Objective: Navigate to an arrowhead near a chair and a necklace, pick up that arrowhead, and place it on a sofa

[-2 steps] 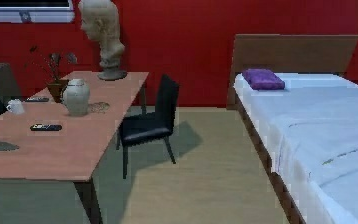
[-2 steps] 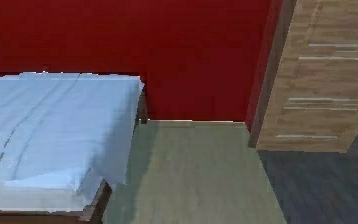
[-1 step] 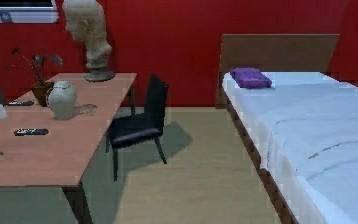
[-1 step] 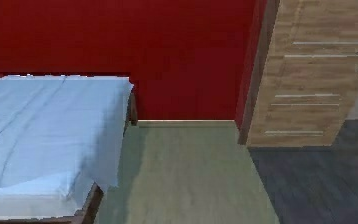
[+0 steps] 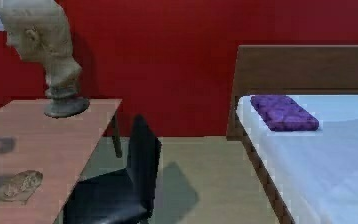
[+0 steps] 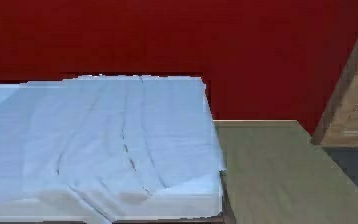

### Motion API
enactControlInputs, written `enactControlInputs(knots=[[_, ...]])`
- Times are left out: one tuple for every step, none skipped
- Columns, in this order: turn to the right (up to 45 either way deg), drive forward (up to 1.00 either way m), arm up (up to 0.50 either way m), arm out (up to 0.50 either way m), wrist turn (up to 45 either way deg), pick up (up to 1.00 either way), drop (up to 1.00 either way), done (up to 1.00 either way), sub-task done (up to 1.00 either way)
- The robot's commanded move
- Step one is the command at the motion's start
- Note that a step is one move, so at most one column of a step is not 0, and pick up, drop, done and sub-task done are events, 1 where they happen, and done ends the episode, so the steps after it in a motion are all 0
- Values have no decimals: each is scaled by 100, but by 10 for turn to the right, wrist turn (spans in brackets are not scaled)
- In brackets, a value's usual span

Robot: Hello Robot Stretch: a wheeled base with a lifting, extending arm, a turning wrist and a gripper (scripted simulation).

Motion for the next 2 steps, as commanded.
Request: enactControlInputs(knots=[[-450, 0, 0, 0, 0, 0, 0, 0, 0], [-450, 0, 0, 0, 0, 0, 0, 0, 0]])
